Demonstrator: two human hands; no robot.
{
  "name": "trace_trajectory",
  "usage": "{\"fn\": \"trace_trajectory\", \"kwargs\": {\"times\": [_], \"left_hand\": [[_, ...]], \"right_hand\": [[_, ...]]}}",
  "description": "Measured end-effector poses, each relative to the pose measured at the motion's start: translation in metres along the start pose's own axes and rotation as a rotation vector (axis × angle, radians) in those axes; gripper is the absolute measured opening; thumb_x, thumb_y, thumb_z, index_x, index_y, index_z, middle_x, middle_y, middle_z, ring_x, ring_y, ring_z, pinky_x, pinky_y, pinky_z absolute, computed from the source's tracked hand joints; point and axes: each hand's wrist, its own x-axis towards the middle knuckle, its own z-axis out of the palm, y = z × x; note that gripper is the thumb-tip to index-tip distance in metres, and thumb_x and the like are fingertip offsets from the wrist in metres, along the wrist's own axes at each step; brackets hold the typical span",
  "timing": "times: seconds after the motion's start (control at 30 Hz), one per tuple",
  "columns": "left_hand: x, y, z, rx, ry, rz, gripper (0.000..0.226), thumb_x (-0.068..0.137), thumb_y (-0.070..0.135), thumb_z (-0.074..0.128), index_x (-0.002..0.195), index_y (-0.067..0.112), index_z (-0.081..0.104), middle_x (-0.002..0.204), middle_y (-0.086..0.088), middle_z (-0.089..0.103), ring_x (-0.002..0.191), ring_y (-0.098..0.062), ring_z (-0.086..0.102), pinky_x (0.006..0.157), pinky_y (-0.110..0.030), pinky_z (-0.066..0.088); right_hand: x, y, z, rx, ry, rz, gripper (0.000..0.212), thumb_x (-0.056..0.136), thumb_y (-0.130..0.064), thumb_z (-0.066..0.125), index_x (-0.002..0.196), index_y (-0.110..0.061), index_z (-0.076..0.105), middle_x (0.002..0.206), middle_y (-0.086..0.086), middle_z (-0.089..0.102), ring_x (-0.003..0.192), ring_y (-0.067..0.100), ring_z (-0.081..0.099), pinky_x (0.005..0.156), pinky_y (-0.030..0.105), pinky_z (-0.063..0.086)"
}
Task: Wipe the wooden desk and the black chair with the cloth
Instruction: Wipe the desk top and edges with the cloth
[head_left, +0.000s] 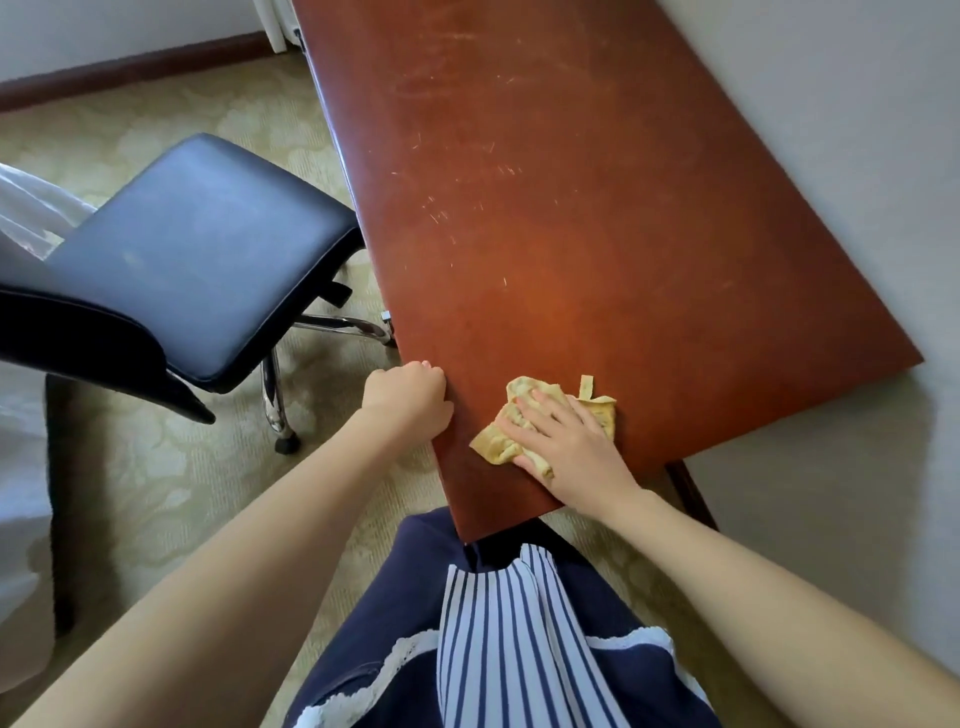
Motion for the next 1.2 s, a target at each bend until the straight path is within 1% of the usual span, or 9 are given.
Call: {"fn": "trace_trajectory", "kwargs": {"times": [0.07, 0.1, 0.2, 0.33, 0.53, 0.67, 0.8, 1.07, 1.2], "left_hand": [[0.002, 0.007, -0.002, -0.006, 0.088, 0.005, 0.027, 0.094, 0.03, 0.043, 0.11, 0.01, 0.054, 0.119, -0.009, 0.058, 0.109, -0.03, 0.055, 0.08, -0.035, 0.037], [0.005, 0.011, -0.001, -0.034, 0.125, 0.004, 0.03, 0.094, 0.03, 0.044, 0.115, 0.01, 0.052, 0.126, -0.01, 0.054, 0.115, -0.031, 0.051, 0.088, -0.037, 0.037], [0.012, 0.026, 0.003, -0.115, 0.124, -0.015, 0.055, 0.095, 0.035, 0.048, 0.141, 0.011, 0.031, 0.155, -0.013, 0.019, 0.142, -0.031, 0.02, 0.111, -0.048, 0.021], [0.019, 0.047, 0.014, -0.223, -0.033, -0.093, 0.088, 0.093, 0.046, 0.053, 0.151, 0.014, -0.005, 0.158, -0.015, -0.014, 0.145, -0.036, -0.012, 0.113, -0.059, 0.003], [0.026, 0.057, 0.022, -0.229, -0.075, -0.164, 0.103, 0.086, 0.062, 0.052, 0.15, 0.01, -0.01, 0.156, -0.019, -0.017, 0.144, -0.039, -0.012, 0.115, -0.055, 0.005], [0.032, 0.062, 0.02, -0.164, -0.13, -0.199, 0.119, 0.075, 0.069, 0.059, 0.15, 0.009, -0.011, 0.156, -0.021, -0.016, 0.144, -0.041, -0.01, 0.114, -0.056, 0.006], [0.032, 0.069, 0.024, -0.12, -0.149, -0.245, 0.134, 0.064, 0.073, 0.066, 0.149, 0.009, -0.016, 0.155, -0.021, -0.019, 0.143, -0.04, -0.012, 0.114, -0.057, 0.005], [0.031, 0.076, 0.029, -0.127, -0.159, -0.273, 0.143, 0.058, 0.069, 0.074, 0.147, 0.009, -0.02, 0.153, -0.022, -0.023, 0.143, -0.041, -0.015, 0.114, -0.055, 0.011], [0.03, 0.076, 0.027, -0.157, -0.158, -0.27, 0.142, 0.059, 0.067, 0.075, 0.147, 0.009, -0.02, 0.153, -0.022, -0.024, 0.142, -0.041, -0.016, 0.114, -0.054, 0.012]], "right_hand": [[-0.02, 0.012, -0.001, -0.028, -0.001, -0.05, 0.044, 0.089, -0.033, 0.062, 0.132, -0.027, 0.054, 0.138, 0.002, 0.052, 0.132, 0.024, 0.043, 0.107, 0.046, 0.036], [-0.026, 0.021, -0.003, -0.052, -0.004, -0.056, 0.045, 0.088, -0.032, 0.063, 0.132, -0.027, 0.054, 0.137, 0.002, 0.053, 0.131, 0.024, 0.044, 0.106, 0.045, 0.038], [-0.036, 0.049, -0.013, -0.088, -0.005, -0.01, 0.048, 0.088, -0.031, 0.063, 0.134, -0.027, 0.052, 0.139, 0.001, 0.051, 0.132, 0.023, 0.043, 0.105, 0.045, 0.04], [-0.034, 0.093, -0.03, -0.076, 0.007, 0.078, 0.049, 0.088, -0.028, 0.064, 0.135, -0.027, 0.05, 0.139, 0.002, 0.051, 0.132, 0.024, 0.044, 0.107, 0.045, 0.037], [0.001, 0.174, -0.058, -0.074, -0.059, 0.29, 0.047, 0.099, -0.036, 0.04, 0.145, -0.034, 0.031, 0.153, -0.003, 0.028, 0.144, 0.016, 0.018, 0.115, 0.038, 0.015], [0.047, 0.204, -0.074, -0.057, -0.072, 0.412, 0.046, 0.102, -0.034, 0.027, 0.148, -0.031, 0.024, 0.156, 0.001, 0.021, 0.145, 0.021, 0.01, 0.115, 0.044, 0.017], [0.086, 0.188, -0.076, -0.041, -0.108, 0.447, 0.048, 0.102, -0.036, 0.028, 0.149, -0.029, 0.021, 0.156, 0.0, 0.02, 0.145, 0.027, 0.008, 0.113, 0.052, 0.02], [0.083, 0.116, -0.042, -0.052, -0.136, 0.106, 0.051, 0.1, -0.037, 0.037, 0.148, -0.032, 0.021, 0.157, 0.0, 0.018, 0.145, 0.026, 0.006, 0.114, 0.051, 0.009], [0.047, 0.119, -0.036, -0.068, -0.063, -0.118, 0.048, 0.099, -0.027, 0.044, 0.145, -0.03, 0.032, 0.152, 0.0, 0.032, 0.144, 0.024, 0.019, 0.115, 0.045, 0.012]]}}
